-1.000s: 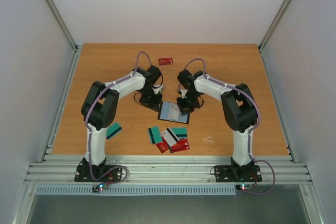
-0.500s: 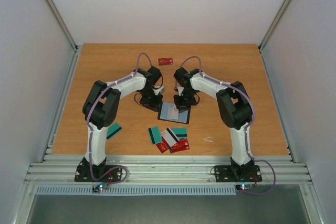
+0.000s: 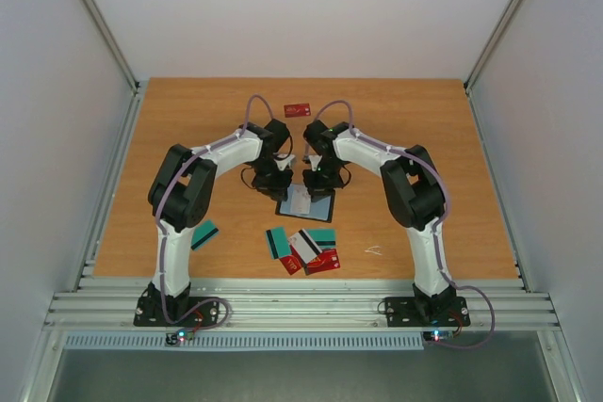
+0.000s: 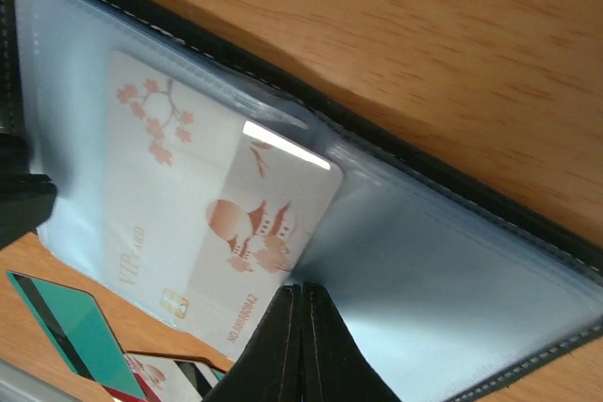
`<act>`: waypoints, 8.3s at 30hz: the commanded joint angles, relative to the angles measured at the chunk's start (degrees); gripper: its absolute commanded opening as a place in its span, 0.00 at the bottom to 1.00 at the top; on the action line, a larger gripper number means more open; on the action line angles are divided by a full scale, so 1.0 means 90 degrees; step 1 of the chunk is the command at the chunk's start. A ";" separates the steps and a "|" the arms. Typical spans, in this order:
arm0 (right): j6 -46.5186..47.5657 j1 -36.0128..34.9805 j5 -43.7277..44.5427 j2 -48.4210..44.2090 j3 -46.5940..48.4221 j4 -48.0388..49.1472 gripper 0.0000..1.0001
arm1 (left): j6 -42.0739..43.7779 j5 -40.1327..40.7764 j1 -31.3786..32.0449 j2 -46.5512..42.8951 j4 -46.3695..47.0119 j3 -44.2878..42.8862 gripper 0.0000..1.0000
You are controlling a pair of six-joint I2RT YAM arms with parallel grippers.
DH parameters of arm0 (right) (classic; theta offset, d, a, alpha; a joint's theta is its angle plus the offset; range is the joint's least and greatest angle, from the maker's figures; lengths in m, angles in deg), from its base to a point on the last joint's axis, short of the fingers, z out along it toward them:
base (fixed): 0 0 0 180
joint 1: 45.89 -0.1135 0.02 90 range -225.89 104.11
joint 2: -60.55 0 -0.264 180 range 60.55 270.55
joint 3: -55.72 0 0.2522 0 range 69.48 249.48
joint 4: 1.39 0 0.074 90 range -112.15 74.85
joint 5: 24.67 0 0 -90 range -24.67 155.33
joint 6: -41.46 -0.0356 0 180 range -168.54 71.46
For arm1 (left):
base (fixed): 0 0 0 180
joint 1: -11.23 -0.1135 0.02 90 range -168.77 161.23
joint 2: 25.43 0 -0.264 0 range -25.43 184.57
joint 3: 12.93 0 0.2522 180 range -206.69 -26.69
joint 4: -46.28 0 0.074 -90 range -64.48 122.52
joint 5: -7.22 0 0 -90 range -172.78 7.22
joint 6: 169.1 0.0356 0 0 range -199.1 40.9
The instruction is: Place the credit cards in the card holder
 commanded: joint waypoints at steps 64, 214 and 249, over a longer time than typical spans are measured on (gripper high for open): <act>-0.0171 0.0303 -0.1895 0.0120 -0.0849 0.1349 0.01 | -0.0288 -0.1224 -0.0281 0.0254 -0.0254 -0.0344 0.35; -0.0085 0.0336 -0.2061 0.0785 -0.0906 0.1246 0.01 | -0.0155 0.1297 0.0713 0.0276 -0.0846 -0.1023 0.51; -0.0110 0.0334 -0.2100 0.0848 -0.0880 0.1237 0.01 | -0.0154 0.0791 0.0719 0.0486 -0.0585 -0.0948 0.44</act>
